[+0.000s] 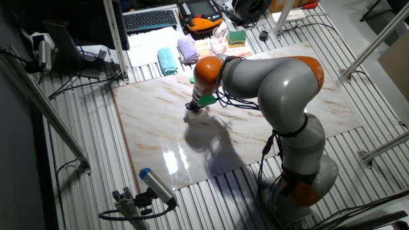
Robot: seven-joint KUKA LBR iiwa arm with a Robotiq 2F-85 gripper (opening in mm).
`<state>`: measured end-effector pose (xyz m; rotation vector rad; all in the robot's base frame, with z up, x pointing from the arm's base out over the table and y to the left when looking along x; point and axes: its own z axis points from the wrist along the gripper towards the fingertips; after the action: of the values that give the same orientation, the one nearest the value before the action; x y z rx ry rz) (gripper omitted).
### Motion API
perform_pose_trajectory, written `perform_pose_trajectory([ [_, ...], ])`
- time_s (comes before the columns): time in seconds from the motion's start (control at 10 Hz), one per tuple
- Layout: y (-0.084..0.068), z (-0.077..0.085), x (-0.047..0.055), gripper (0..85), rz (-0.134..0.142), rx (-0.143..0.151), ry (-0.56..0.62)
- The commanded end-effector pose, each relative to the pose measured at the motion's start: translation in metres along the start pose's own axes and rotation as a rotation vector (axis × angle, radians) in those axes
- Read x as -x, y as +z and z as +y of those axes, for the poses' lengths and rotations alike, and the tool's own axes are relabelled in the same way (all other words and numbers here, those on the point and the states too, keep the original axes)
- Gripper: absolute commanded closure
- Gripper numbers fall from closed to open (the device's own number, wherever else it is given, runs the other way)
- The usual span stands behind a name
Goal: Clean the tabletop with a sponge
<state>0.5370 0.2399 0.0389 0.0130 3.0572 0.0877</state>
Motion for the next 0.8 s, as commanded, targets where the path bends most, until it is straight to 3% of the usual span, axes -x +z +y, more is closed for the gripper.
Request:
perform_pose_trajectory([
  [0.0, -0.002, 0.005, 0.003, 85.0, 0.0, -0.002, 0.007],
  [0.4, -0.004, 0.031, 0.018, 85.0, 0.008, -0.006, 0.044],
  [0.7, -0.001, 0.037, 0.027, 85.0, 0.006, -0.01, 0.055],
])
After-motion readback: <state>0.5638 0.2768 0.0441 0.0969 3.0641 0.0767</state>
